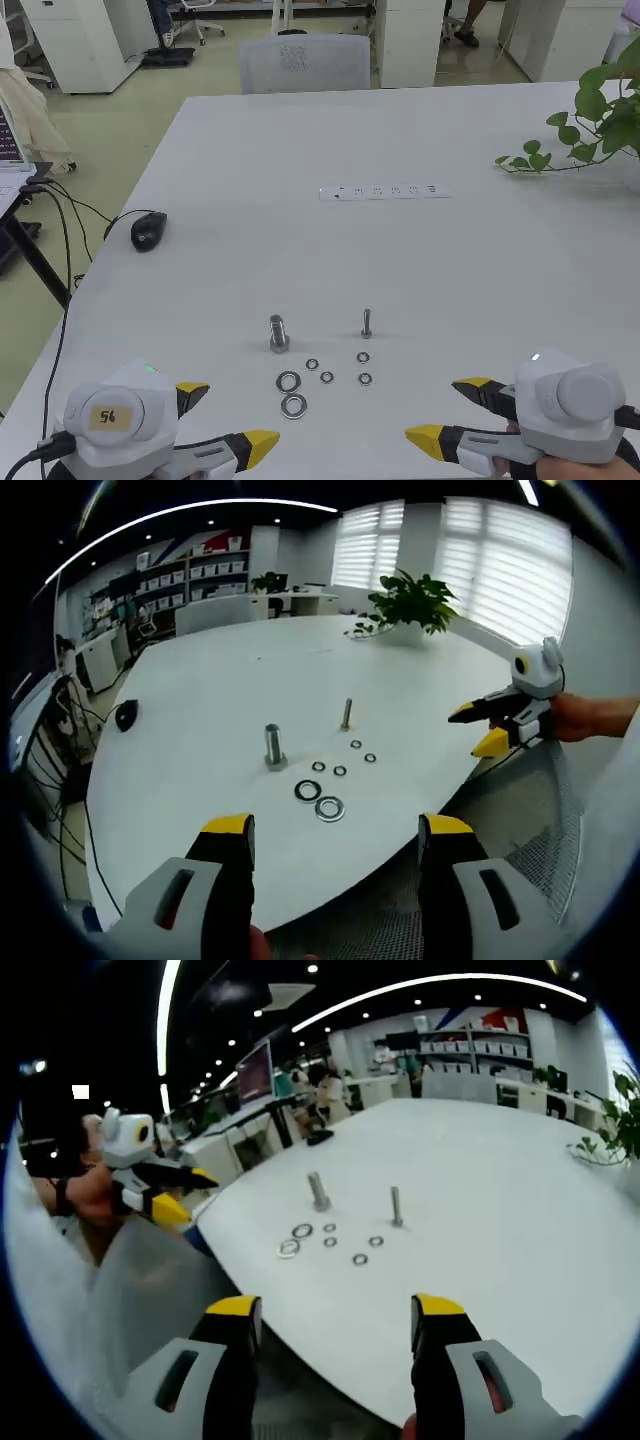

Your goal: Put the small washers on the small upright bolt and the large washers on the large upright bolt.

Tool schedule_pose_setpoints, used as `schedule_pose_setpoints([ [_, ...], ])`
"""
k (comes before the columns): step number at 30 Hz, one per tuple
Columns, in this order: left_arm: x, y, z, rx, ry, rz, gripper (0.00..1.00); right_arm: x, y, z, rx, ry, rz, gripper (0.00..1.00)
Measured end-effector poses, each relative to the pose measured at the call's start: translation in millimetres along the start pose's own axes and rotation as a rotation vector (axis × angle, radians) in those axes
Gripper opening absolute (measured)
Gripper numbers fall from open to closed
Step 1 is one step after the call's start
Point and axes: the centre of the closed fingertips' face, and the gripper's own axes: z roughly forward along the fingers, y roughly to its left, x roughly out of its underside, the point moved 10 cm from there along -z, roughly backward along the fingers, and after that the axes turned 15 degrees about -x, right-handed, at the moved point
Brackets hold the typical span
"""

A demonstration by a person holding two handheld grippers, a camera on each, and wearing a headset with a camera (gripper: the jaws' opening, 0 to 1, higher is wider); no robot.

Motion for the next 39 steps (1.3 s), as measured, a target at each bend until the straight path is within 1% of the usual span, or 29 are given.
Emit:
schedule_pose_setpoints([
  [11, 1.8, 4.0, -2.6, -0.007, 0.0, -0.005, 0.66, 0.0, -0.3, -0.2, 0.003, 0.003, -0.004, 0.61],
  [20, 0.5, 4.4, -2.1, -0.007, -0.004, -0.004, 0.66, 0.1, -0.3, -0.3, 0.007, 0.007, -0.007, 0.61],
  [26, 1.9, 4.1, -1.9, -0.004, -0.002, -0.004, 0.66, 0.1, -0.5, -0.1, 0.008, 0.01, -0.009, 0.61],
  [35, 1.0, 4.5, -1.4, 0.0, -0.007, -0.002, 0.66, -0.5, 0.3, 2.0, 0.003, 0.035, -0.021, 0.61],
  [39, -0.8, 4.8, -2.3, 0.0, -0.015, -0.012, 0.66, -1.4, 1.3, 3.3, -0.001, 0.049, -0.026, 0.61],
])
